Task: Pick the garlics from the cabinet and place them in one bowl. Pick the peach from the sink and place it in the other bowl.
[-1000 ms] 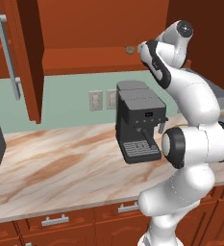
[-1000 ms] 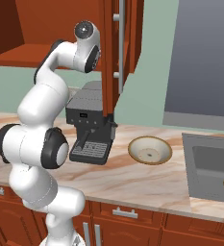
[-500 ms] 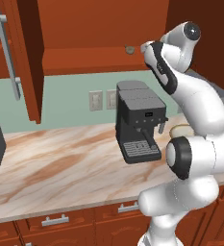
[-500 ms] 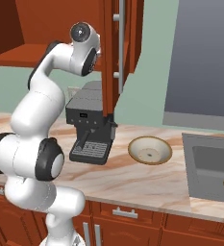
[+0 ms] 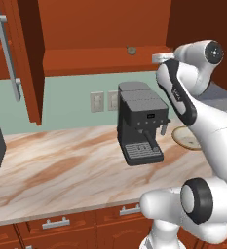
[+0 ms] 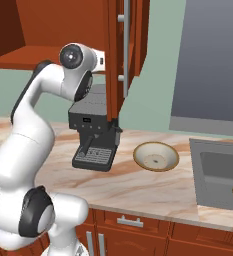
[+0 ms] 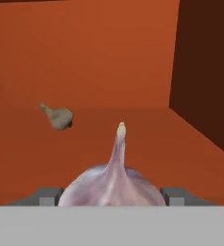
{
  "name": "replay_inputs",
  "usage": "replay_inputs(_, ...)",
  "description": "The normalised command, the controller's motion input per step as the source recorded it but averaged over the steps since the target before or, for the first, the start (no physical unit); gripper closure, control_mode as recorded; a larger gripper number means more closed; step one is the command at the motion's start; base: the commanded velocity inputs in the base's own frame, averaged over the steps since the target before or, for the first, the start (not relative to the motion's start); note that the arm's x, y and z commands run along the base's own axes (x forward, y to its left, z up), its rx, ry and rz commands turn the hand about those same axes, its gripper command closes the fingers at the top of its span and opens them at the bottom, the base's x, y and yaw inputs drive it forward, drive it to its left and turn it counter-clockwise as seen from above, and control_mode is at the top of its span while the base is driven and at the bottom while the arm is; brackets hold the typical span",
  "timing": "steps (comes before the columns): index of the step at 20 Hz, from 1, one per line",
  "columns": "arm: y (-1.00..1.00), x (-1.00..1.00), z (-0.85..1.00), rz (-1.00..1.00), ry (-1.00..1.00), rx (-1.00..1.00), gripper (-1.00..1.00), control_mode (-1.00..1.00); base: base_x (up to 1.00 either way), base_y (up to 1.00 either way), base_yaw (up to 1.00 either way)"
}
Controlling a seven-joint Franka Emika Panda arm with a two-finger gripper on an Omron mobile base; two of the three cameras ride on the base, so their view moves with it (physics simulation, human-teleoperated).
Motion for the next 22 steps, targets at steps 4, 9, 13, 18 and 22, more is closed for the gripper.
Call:
replay_inputs(4,0.0,-1.0,0.0,0.0,0.08,0.0,1.0,-1.0,0.0,0.0,0.0)
replay_inputs(9,0.0,-0.88,0.0,-0.01,0.19,0.0,1.0,-1.0,0.0,0.0,0.0)
replay_inputs(13,0.0,-0.74,0.0,-0.03,0.26,0.0,1.0,-1.0,0.0,0.0,0.0)
replay_inputs(18,0.0,-0.64,0.0,-0.02,0.24,0.0,1.0,-1.0,0.0,0.0,0.0)
replay_inputs(22,-0.01,-0.47,0.0,-0.04,0.25,0.0,1.0,-1.0,0.0,0.0,0.0)
